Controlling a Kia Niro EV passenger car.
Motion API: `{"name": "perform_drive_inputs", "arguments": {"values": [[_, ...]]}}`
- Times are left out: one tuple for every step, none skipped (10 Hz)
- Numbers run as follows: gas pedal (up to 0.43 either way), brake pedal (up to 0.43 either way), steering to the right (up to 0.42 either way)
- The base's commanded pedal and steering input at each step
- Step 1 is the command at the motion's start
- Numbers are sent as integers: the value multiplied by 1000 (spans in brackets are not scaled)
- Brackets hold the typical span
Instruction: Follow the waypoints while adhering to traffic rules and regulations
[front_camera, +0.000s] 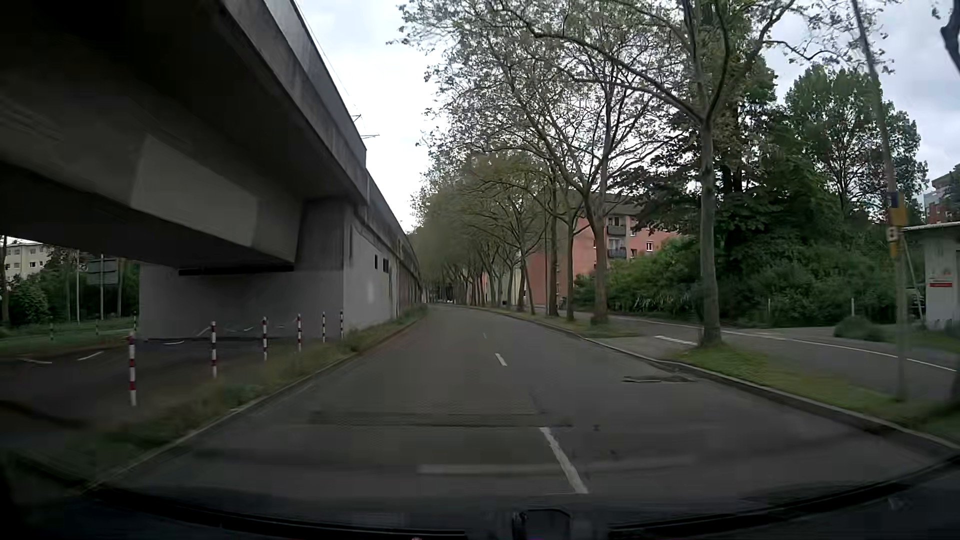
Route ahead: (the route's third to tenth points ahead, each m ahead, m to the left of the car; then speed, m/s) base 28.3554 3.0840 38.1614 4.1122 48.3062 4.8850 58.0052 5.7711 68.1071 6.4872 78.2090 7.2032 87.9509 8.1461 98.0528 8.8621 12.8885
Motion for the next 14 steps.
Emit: {"name": "perform_drive_inputs", "arguments": {"values": [[98, 0, 4], [98, 0, 1], [98, 0, 1], [98, 0, 0], [98, 0, 0], [87, 0, 0], [87, 0, -1], [87, 0, -2], [87, 0, -2], [87, 0, -4], [87, 0, -4], [79, 0, -4], [79, 0, -4], [67, 0, -5]]}}
